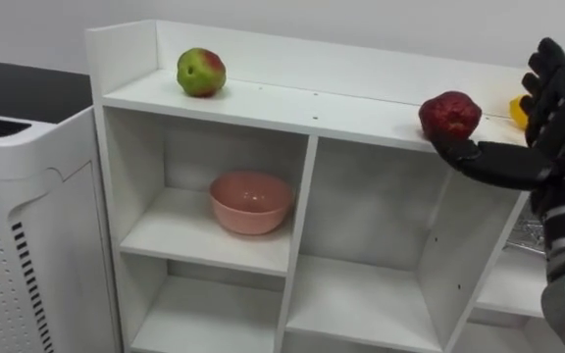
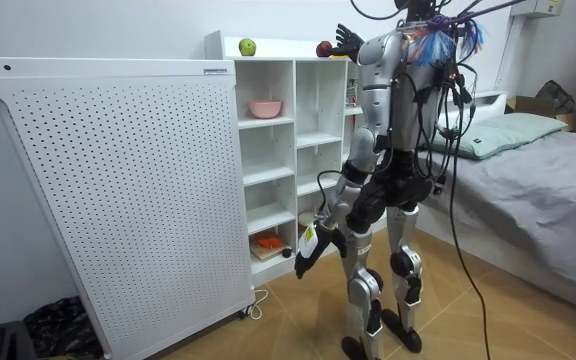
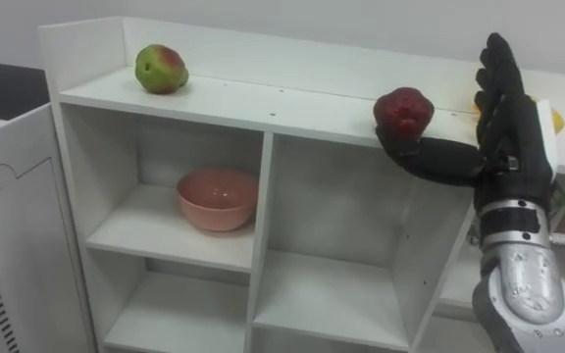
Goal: Arrange fruit in the closet
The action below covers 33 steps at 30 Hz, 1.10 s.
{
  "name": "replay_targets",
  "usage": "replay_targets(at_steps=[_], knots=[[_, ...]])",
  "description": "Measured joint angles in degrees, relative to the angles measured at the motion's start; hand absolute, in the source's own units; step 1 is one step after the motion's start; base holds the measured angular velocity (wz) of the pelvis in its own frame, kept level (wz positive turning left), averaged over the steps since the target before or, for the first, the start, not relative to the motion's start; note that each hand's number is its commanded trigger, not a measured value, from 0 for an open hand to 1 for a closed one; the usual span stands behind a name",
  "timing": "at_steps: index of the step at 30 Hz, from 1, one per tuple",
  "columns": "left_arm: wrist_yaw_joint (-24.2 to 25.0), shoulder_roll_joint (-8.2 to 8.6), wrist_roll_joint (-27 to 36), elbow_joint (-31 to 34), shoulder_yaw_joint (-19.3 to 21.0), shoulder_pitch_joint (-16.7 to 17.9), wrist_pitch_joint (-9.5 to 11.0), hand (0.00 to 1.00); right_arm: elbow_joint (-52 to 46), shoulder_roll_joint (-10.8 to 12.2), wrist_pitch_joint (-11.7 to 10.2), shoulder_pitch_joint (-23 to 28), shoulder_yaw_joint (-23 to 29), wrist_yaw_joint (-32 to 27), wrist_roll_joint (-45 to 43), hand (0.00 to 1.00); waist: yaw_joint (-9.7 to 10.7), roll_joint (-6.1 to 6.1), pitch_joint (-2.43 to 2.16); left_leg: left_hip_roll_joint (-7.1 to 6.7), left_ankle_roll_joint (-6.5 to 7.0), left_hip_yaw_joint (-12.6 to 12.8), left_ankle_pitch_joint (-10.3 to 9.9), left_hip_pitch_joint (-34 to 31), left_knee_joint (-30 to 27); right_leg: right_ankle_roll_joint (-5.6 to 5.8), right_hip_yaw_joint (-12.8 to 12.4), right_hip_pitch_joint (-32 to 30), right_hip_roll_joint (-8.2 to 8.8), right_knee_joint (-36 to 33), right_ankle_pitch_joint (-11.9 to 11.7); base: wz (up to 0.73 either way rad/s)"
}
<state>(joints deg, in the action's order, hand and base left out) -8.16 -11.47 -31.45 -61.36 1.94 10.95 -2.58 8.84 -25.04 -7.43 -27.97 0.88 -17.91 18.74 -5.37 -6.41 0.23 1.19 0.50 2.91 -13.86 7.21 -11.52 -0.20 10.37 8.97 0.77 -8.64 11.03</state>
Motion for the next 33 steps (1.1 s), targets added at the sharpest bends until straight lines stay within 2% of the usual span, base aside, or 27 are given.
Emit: replay_targets(at_steps=[7,18,19,20,21,22,23,25,27,29,31,33], knots=[[0.00,-0.49,0.02,-0.01,0.15,0.07,0.00,0.00,1.67,-1.50,0.00,-0.03,-0.06,0.40,2.29,0.00,-0.13,-0.92,0.12,-0.06,0.00,-0.50,0.05,-0.51,-0.25,0.00,0.82,-0.02,0.09,0.00,0.00,0.04],[0.40,-0.91,0.32,1.51,0.31,1.28,0.02,0.00,6.29,-1.94,0.02,-2.39,-0.06,2.05,1.88,0.00,-0.69,-0.93,0.17,-0.06,0.00,-0.72,0.05,-0.56,-0.30,0.01,2.40,-0.04,0.15,0.01,0.00,0.00],[0.48,-0.91,0.14,1.51,0.63,1.32,0.02,0.00,6.44,-2.07,0.02,-2.39,-0.06,2.48,1.58,0.04,-0.81,-0.92,0.17,-0.05,0.00,-0.72,0.05,-0.57,-0.30,0.01,2.40,-0.04,0.15,0.01,0.00,0.00],[0.54,-0.91,0.05,1.51,0.79,1.33,0.02,0.00,6.44,-2.08,0.02,-2.39,-0.06,2.68,1.32,0.18,-0.85,-0.92,0.17,-0.05,0.00,-0.72,0.05,-0.56,-0.30,0.01,2.40,-0.04,0.14,0.01,0.00,0.00],[0.95,-0.91,-0.06,1.51,1.32,1.34,0.02,0.00,6.45,-2.08,0.02,-2.39,-0.06,3.15,1.01,0.22,-0.90,-0.92,0.17,-0.05,0.00,-0.73,0.05,-0.57,-0.30,0.01,2.40,-0.03,0.14,0.01,0.00,0.00],[1.10,-0.94,-0.08,1.51,1.55,1.36,0.02,0.00,6.45,-2.10,0.02,-2.39,-0.06,3.76,0.96,0.43,-0.94,-0.91,0.17,-0.05,0.00,-0.73,0.05,-0.57,-0.30,0.01,2.40,-0.03,0.15,0.01,0.00,0.00],[1.13,-0.94,-0.08,1.51,1.64,1.37,0.02,0.00,6.45,-2.10,0.02,-2.39,-0.06,4.05,0.96,0.55,-0.96,-0.91,0.17,-0.06,0.00,-0.73,0.05,-0.57,-0.30,0.01,2.40,-0.03,0.15,0.01,0.00,0.00],[1.15,-0.94,-0.11,1.51,1.92,1.34,0.02,0.00,6.46,-2.10,0.02,-2.39,-0.10,4.56,0.16,0.60,-1.02,-0.92,0.17,-0.07,0.00,-0.71,0.05,-0.64,-0.30,0.01,2.46,0.01,0.18,0.01,0.00,0.00],[1.16,-0.94,-0.19,1.51,1.91,1.27,0.02,0.00,6.46,-2.16,0.02,-2.41,-0.16,5.23,-1.98,0.73,-1.00,-0.94,0.15,-0.08,0.00,-0.73,0.05,-0.72,-0.30,0.01,2.40,0.01,0.18,0.00,0.00,0.00],[1.19,-0.94,-0.22,1.50,1.91,1.17,0.02,0.00,6.47,-2.17,0.02,-2.41,-0.16,6.37,-3.78,0.79,-1.00,-0.97,0.13,-0.08,-0.01,-0.73,0.05,-0.74,-0.30,0.01,2.39,0.01,0.17,-0.01,0.00,0.00],[1.20,-0.94,-0.23,1.50,1.90,1.06,0.02,0.00,6.47,-2.22,0.00,-2.60,-0.21,7.19,-5.28,0.99,-1.01,-0.99,0.12,-0.13,0.00,-0.73,0.05,-0.72,-0.30,0.01,2.35,0.01,0.16,-0.01,0.00,0.00],[1.20,-0.94,-0.21,1.50,1.82,1.05,0.02,0.00,6.55,-2.22,-0.04,-2.88,-0.32,7.56,-5.87,1.00,-0.97,-1.01,0.10,-0.17,-0.01,-0.74,0.06,-0.69,-0.30,0.01,2.35,0.01,0.15,-0.01,0.00,0.00]])
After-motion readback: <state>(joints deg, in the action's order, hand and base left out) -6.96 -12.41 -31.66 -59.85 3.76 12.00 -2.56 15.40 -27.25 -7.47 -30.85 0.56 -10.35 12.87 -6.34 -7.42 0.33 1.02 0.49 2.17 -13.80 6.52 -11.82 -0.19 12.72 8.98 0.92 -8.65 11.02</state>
